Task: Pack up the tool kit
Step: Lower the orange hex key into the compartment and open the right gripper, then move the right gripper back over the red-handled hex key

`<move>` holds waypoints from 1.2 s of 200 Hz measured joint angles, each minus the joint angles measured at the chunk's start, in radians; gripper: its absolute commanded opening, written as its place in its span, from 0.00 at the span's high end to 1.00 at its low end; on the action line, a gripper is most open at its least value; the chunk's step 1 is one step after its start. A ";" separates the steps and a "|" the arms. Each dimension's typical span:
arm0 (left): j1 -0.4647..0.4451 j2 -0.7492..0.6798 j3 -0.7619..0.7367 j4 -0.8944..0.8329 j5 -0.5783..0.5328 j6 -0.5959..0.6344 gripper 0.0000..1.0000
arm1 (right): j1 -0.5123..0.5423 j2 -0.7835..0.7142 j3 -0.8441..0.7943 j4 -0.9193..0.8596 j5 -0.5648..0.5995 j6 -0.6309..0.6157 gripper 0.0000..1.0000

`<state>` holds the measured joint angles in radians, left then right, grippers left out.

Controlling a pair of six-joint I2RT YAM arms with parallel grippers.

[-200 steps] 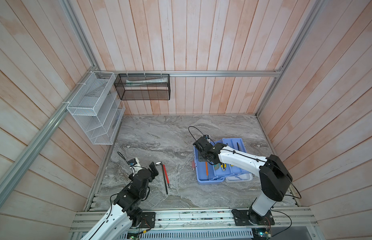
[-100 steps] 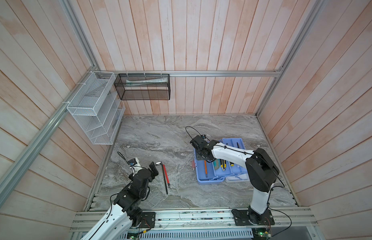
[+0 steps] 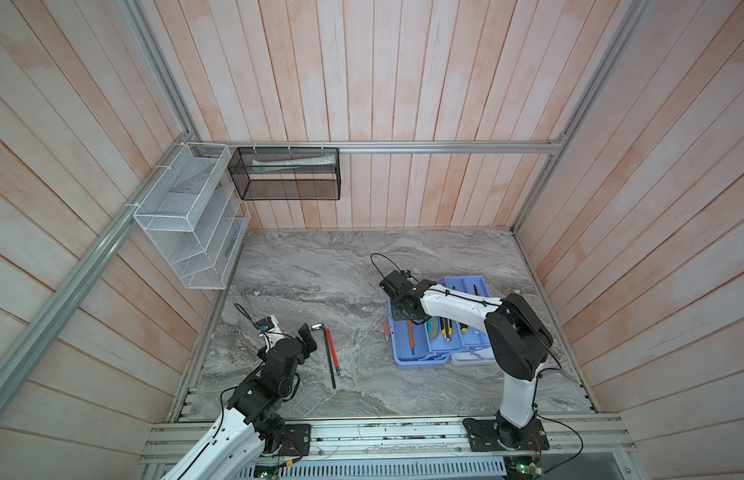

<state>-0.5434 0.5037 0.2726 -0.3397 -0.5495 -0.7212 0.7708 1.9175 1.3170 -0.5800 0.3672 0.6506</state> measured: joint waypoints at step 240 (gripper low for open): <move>0.001 -0.003 0.000 -0.013 -0.016 -0.031 0.00 | 0.268 0.101 0.327 0.089 -0.332 -0.158 0.76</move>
<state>-0.5423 0.5003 0.2726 -0.3523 -0.5655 -0.7525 1.0389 2.0190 1.6436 -0.4911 0.0357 0.4923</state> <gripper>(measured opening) 0.996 0.252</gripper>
